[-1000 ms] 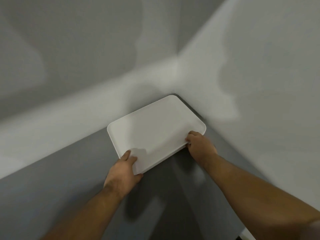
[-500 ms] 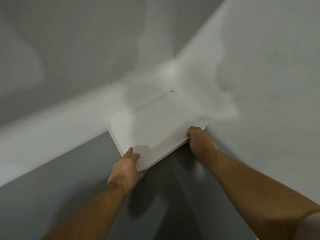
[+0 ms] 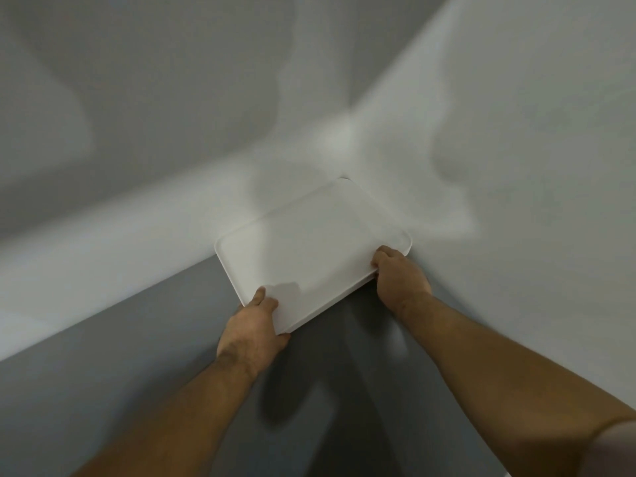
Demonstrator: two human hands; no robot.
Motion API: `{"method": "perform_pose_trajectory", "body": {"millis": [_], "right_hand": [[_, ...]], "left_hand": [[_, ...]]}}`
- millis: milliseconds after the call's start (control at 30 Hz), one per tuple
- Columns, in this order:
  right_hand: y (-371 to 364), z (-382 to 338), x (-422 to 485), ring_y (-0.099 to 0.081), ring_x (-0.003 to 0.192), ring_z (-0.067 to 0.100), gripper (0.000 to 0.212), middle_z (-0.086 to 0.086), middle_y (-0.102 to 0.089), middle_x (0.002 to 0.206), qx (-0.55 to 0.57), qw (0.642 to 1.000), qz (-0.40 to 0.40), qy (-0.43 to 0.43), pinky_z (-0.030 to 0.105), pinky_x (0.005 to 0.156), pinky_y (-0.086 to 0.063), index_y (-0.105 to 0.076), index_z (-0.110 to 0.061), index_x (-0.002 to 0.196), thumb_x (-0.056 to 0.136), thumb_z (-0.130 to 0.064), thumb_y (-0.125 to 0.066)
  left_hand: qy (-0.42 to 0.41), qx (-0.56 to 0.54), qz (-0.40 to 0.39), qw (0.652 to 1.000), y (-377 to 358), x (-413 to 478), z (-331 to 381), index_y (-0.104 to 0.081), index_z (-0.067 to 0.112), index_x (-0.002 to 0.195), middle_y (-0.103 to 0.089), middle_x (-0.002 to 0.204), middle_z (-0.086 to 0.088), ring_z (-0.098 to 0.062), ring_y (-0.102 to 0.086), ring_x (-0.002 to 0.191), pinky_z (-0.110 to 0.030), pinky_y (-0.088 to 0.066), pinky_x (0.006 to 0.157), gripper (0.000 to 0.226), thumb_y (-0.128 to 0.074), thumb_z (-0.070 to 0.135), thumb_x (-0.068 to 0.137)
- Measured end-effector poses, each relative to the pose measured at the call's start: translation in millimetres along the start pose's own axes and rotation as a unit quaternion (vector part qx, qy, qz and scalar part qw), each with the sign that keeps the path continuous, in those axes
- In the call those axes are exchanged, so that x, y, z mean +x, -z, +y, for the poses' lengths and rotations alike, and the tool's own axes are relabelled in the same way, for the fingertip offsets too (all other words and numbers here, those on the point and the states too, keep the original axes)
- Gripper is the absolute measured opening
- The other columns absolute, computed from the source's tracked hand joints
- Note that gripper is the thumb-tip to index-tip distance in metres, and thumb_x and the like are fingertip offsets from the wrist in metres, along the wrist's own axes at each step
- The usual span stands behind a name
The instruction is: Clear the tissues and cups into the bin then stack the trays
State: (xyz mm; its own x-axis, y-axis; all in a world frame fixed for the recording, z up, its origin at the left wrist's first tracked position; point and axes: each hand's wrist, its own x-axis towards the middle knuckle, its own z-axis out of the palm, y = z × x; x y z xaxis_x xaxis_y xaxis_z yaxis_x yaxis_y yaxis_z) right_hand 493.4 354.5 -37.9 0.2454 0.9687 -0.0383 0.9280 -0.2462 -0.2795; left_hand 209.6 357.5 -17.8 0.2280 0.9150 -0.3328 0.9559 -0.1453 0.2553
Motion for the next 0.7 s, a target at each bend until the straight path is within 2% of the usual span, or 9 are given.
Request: {"method": "perform_pose_trajectory", "body": {"millis": [100, 167, 200, 267, 333, 433, 533, 633, 700], "right_hand": [[-4.3, -0.9, -4.8, -0.046, 0.136, 0.03, 0.04, 0.007, -0.051, 0.143, 0.001, 1.0, -0.023, -0.002, 0.042, 0.108, -0.044, -0.055, -0.009, 0.133, 0.094, -0.003, -0.047], [-7.9, -1.0, -10.9, -0.019, 0.153, 0.03, 0.058, 0.008, -0.029, 0.162, -0.01, 0.997, -0.081, -0.012, 0.044, 0.12, -0.027, -0.038, -0.009, 0.151, 0.094, -0.006, -0.047], [-8.1, -1.7, -15.6, -0.007, 0.155, 0.029, 0.066, 0.006, -0.017, 0.167, -0.019, 0.994, -0.109, -0.015, 0.044, 0.122, -0.02, -0.027, -0.01, 0.157, 0.094, -0.009, -0.048], [-8.4, -3.0, -25.7, 0.003, 0.156, 0.028, 0.078, 0.004, -0.001, 0.17, -0.016, 0.99, -0.14, -0.02, 0.044, 0.124, -0.014, -0.011, -0.014, 0.161, 0.095, -0.019, -0.053], [-5.2, -7.6, -38.1, -0.006, 0.155, 0.027, 0.079, 0.004, -0.005, 0.17, 0.011, 0.991, -0.13, -0.029, 0.042, 0.124, -0.016, -0.014, -0.016, 0.161, 0.097, -0.029, -0.057], [8.6, -16.3, -59.8, -0.037, 0.144, 0.028, 0.065, 0.006, -0.036, 0.16, 0.065, 0.993, -0.085, -0.047, 0.043, 0.117, -0.035, -0.038, -0.017, 0.153, 0.095, -0.035, -0.058], [43.4, -22.4, -88.6, -0.059, 0.122, 0.028, 0.043, 0.004, -0.065, 0.134, 0.064, 0.995, -0.036, -0.066, 0.039, 0.101, -0.049, -0.06, -0.024, 0.134, 0.094, -0.04, -0.054], [88.7, -25.9, -124.2, -0.067, 0.106, 0.027, 0.035, 0.001, -0.074, 0.11, 0.052, 0.994, 0.042, -0.091, 0.035, 0.085, -0.053, -0.067, -0.026, 0.119, 0.094, -0.044, -0.049], [125.1, -32.4, -148.6, -0.068, 0.099, 0.024, 0.036, -0.003, -0.074, 0.104, 0.028, 0.99, 0.087, -0.107, 0.034, 0.079, -0.055, -0.065, -0.029, 0.12, 0.096, -0.047, -0.045]], "left_hand": [[-0.003, 0.016, -0.021, 1.0, 3.6, -0.9, 0.8, -0.039, 0.027, 0.145, -0.027, 0.165, 0.006, -0.03, -0.051, 0.131, -0.045, -0.049, 0.106, 0.073, -0.071, 0.045, 0.082], [-0.009, 0.026, -0.04, 0.999, 8.7, -1.6, 1.4, -0.036, 0.027, 0.145, -0.023, 0.167, 0.005, -0.031, -0.05, 0.132, -0.046, -0.048, 0.107, 0.076, -0.069, 0.049, 0.08], [-0.011, 0.036, -0.048, 0.998, 12.1, -2.8, 1.8, -0.036, 0.028, 0.146, -0.02, 0.168, 0.005, -0.031, -0.049, 0.134, -0.047, -0.047, 0.108, 0.078, -0.068, 0.052, 0.08], [-0.023, 0.072, -0.064, 0.995, 16.8, -5.4, 0.7, -0.036, 0.028, 0.148, -0.019, 0.168, 0.004, -0.032, -0.047, 0.136, -0.047, -0.045, 0.109, 0.079, -0.063, 0.06, 0.08], [-0.044, 0.123, -0.071, 0.989, 20.7, -9.7, -1.4, -0.043, 0.027, 0.144, -0.034, 0.159, 0.0, -0.033, -0.051, 0.132, -0.047, -0.046, 0.107, 0.076, -0.056, 0.065, 0.079], [-0.077, 0.182, -0.033, 0.98, 29.1, -19.2, -5.0, -0.058, 0.028, 0.127, -0.06, 0.131, 0.001, -0.027, -0.06, 0.117, -0.042, -0.051, 0.097, 0.062, -0.047, 0.067, 0.08], [-0.118, 0.234, 0.016, 0.965, 46.9, -34.0, -6.4, -0.056, 0.031, 0.129, -0.063, 0.13, 0.003, -0.023, -0.062, 0.117, -0.038, -0.051, 0.093, 0.057, -0.042, 0.066, 0.087], [-0.165, 0.217, 0.068, 0.96, 72.5, -51.3, -2.4, -0.054, 0.031, 0.133, -0.062, 0.132, 0.005, -0.019, -0.061, 0.118, -0.036, -0.052, 0.089, 0.054, -0.042, 0.063, 0.092], [-0.205, 0.203, 0.113, 0.951, 96.8, -66.7, 5.6, -0.057, 0.03, 0.131, -0.065, 0.128, 0.005, -0.019, -0.063, 0.113, -0.035, -0.054, 0.087, 0.051, -0.043, 0.061, 0.094]]}}
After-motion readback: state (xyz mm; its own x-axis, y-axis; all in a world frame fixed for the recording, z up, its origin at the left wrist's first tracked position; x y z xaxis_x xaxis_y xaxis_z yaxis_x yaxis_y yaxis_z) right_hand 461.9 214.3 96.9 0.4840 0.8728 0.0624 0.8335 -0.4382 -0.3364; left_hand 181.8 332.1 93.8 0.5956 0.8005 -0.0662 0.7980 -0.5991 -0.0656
